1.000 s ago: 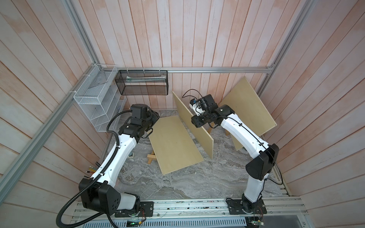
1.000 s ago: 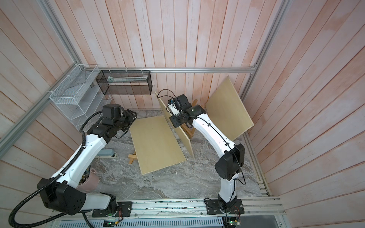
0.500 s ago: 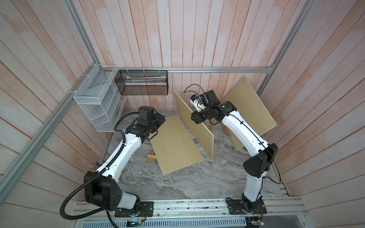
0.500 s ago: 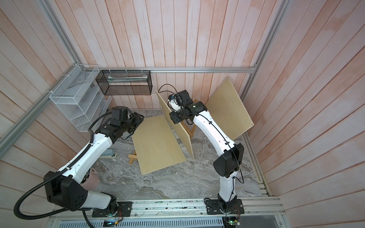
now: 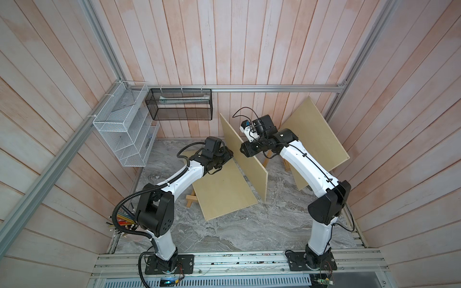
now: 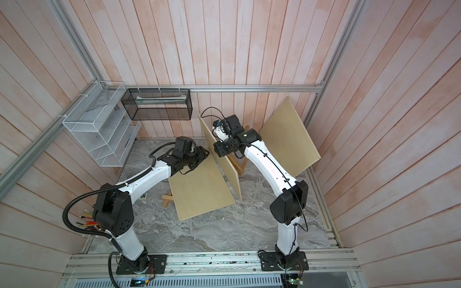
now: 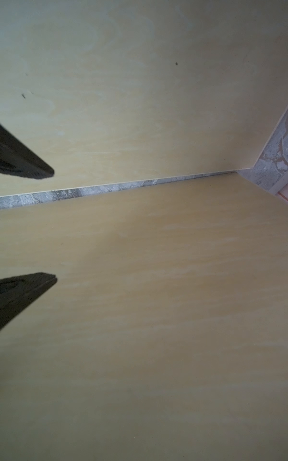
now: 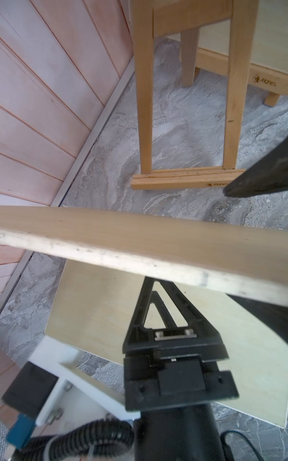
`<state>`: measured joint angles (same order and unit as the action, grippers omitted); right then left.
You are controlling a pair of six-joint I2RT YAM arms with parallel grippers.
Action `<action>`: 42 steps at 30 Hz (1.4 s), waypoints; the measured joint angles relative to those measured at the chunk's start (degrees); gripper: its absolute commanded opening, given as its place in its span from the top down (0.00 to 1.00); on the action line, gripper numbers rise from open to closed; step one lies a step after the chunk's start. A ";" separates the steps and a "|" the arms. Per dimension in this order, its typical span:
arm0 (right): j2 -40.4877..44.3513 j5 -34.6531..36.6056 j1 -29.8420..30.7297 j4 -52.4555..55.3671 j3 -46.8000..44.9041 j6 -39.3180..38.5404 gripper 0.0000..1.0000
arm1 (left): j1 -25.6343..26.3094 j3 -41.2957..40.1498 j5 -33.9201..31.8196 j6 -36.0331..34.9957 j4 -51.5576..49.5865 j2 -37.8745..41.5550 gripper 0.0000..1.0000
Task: Assemble the easel
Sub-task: Pick up the drawing board.
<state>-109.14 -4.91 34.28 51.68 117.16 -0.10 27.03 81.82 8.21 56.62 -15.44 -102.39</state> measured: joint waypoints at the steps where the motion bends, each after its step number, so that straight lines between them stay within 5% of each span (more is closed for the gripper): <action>1: 0.09 -0.33 0.00 -0.46 -1.05 0.26 0.51 | 0.00 0.42 0.13 0.02 0.44 -0.50 0.37; 20: 3.85 -8.39 -1.07 -7.61 -5.53 5.16 0.31 | 1.79 5.16 0.48 0.07 2.16 -5.57 0.37; 33: 3.02 -5.05 -1.05 -4.44 1.77 5.62 0.54 | 2.47 6.14 0.31 0.07 1.66 -5.88 0.37; 42: -3.08 -1.09 -0.52 1.07 9.42 4.98 0.58 | 2.58 6.14 -0.13 0.04 1.29 -5.88 0.37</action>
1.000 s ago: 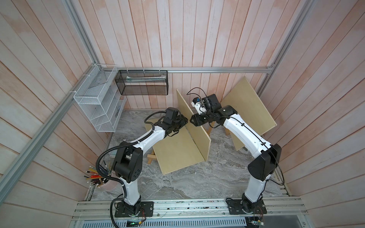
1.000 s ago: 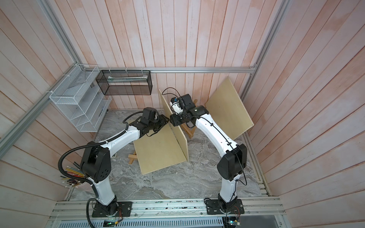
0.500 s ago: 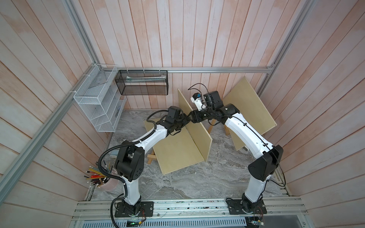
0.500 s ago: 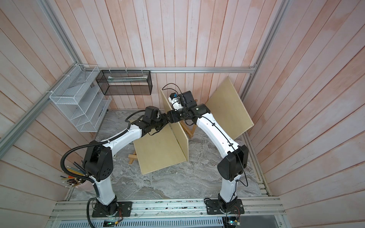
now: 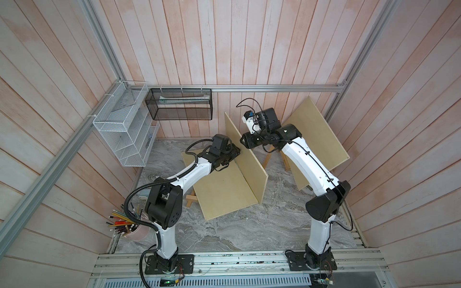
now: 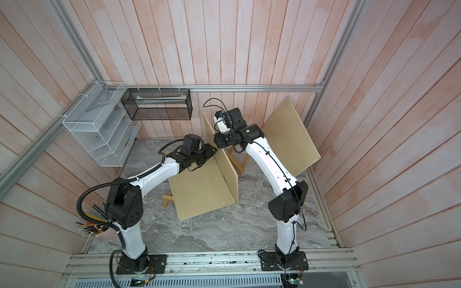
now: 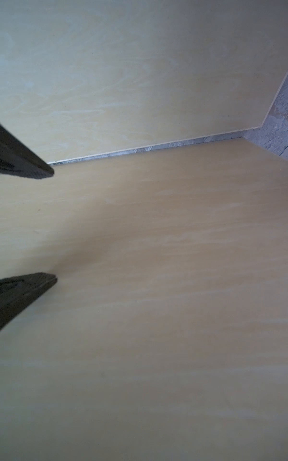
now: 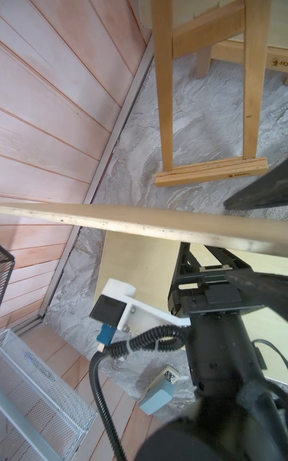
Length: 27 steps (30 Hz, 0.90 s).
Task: Assemble the easel
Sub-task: Pick up the drawing board.
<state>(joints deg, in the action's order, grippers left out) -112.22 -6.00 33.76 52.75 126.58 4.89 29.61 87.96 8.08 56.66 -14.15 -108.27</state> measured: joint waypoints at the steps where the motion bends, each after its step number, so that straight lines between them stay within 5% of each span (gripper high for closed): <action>1: -0.52 0.20 0.17 0.46 0.02 0.00 0.58 | 0.04 0.00 -0.04 0.00 0.00 -0.02 0.37; 10: -2.80 3.04 2.19 2.60 1.88 -0.33 0.68 | 0.11 0.00 -0.85 -0.04 -0.42 -0.02 0.37; 17: -3.93 11.54 3.19 2.97 3.17 -0.90 1.00 | 0.26 0.02 -1.60 -0.52 -1.53 -0.02 0.37; 27: -4.33 12.04 3.13 3.74 4.26 -1.03 1.00 | 0.42 0.63 -3.02 -3.15 -3.76 1.27 0.36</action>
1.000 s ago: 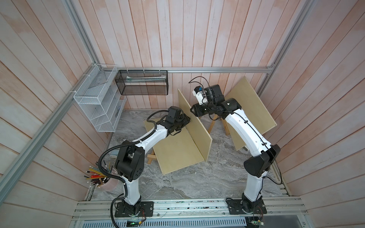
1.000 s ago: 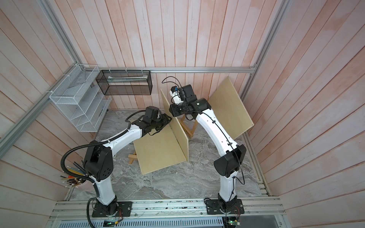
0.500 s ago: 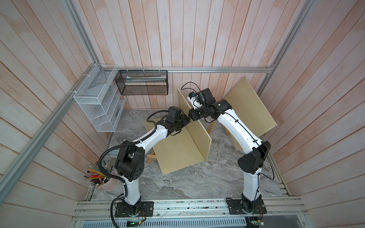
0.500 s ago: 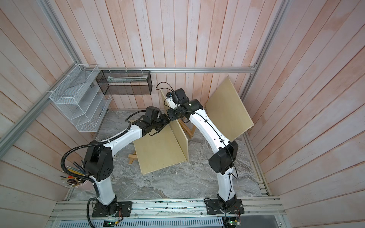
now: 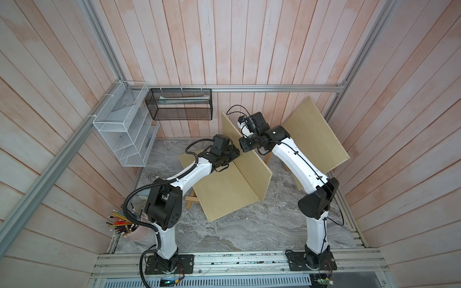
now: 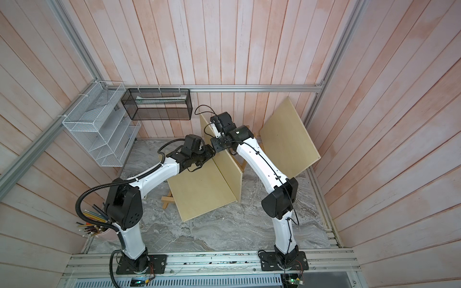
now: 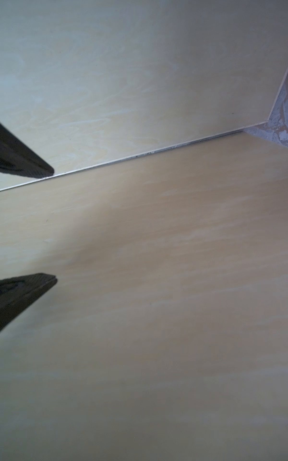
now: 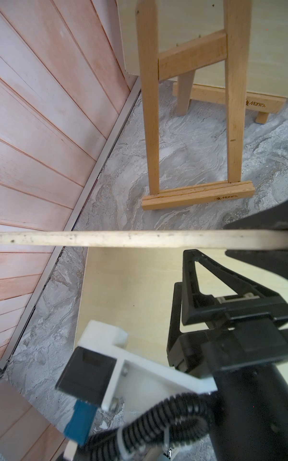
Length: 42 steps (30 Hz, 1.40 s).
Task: Assemble the easel
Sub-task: Pick up the drawing board, then place the drawing board on the easel.
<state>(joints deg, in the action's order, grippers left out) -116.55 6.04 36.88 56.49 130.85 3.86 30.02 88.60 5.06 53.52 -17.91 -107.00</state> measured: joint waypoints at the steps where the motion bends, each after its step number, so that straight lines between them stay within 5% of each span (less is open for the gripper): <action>1: 0.11 -0.24 -0.22 0.02 0.00 -0.02 1.00 | -0.15 -0.07 -0.04 -0.22 -0.33 0.76 0.36; 10: 5.38 -4.61 -4.17 3.45 -0.22 -1.09 1.00 | -3.82 -8.61 -2.34 -1.77 -1.20 13.53 0.36; 21: 16.28 -10.82 -10.01 1.49 -1.49 -4.09 1.00 | -8.07 -19.52 -4.07 -2.32 -5.05 19.74 0.36; 30: 15.80 -15.15 -18.84 0.44 -2.34 -8.31 1.00 | -10.93 -24.81 -5.42 -1.84 -6.82 25.09 0.36; 42: 14.01 -21.42 -23.23 -0.09 -5.70 -10.32 1.00 | -11.72 -25.86 -6.45 -1.42 -8.22 27.32 0.36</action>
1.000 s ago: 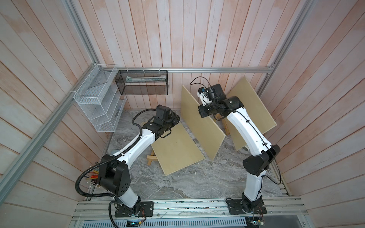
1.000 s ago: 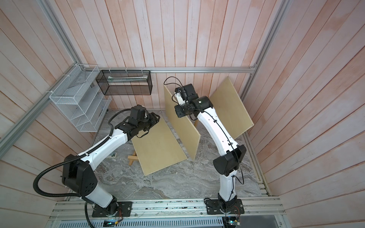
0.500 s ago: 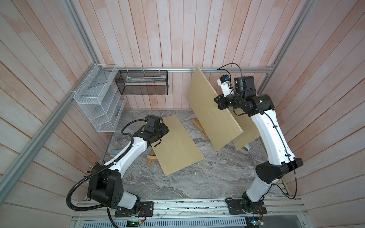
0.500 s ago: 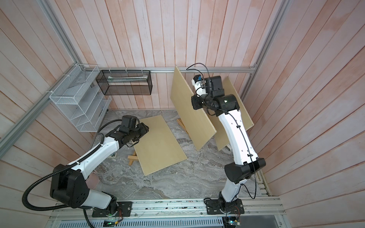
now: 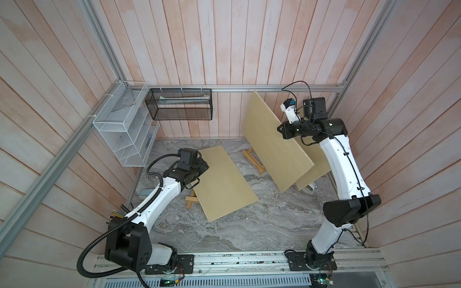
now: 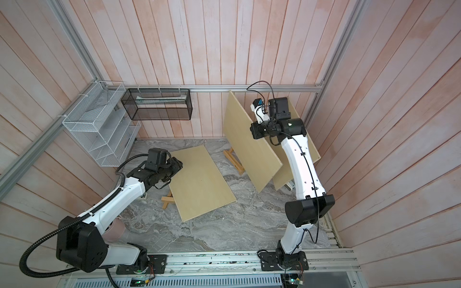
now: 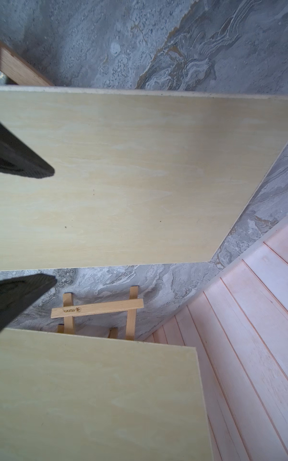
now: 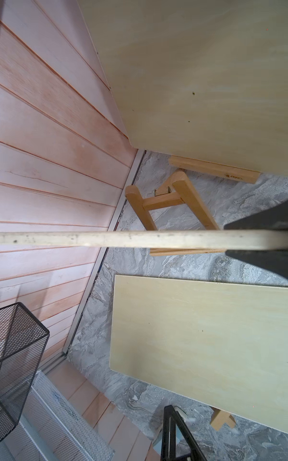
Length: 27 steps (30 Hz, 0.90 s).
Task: Assemble the easel
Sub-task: Place the drawing board on the easel.
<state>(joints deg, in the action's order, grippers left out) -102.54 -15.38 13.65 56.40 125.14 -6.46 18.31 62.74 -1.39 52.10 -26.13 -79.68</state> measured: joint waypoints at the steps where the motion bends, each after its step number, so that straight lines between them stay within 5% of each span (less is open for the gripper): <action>1: -0.13 -0.15 -0.04 -0.20 -0.37 -0.02 1.00 | -0.04 -0.02 -0.07 0.00 -0.04 0.04 0.36; 23: -8.13 -4.37 -1.20 -0.52 5.05 -4.33 1.00 | -0.26 -1.46 -0.61 0.07 -1.11 1.22 0.35; 27: -9.66 -4.63 -1.49 0.72 7.37 -4.55 0.83 | -0.26 -1.46 -0.59 0.26 -1.16 1.22 0.35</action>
<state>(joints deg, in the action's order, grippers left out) -112.20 -20.01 12.16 57.12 132.51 -11.00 18.04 61.28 -1.98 52.36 -27.29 -78.46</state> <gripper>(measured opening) 0.118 0.645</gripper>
